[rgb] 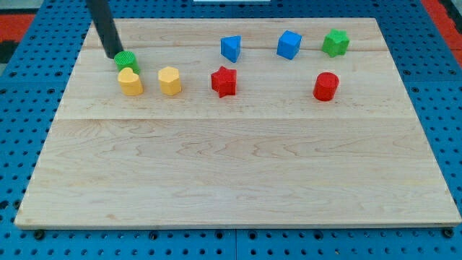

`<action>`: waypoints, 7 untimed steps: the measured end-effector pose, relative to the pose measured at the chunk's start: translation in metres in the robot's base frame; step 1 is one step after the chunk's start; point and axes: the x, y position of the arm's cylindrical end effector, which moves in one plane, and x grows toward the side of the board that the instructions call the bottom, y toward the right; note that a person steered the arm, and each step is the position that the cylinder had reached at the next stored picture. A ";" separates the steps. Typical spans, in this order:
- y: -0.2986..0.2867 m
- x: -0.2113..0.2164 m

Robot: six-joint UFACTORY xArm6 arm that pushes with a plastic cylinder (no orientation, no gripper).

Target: Slide green circle to blue triangle

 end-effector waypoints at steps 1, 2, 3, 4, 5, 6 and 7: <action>-0.019 0.014; -0.051 0.052; -0.020 0.055; -0.013 0.036; 0.013 0.033; 0.036 0.012; 0.045 0.017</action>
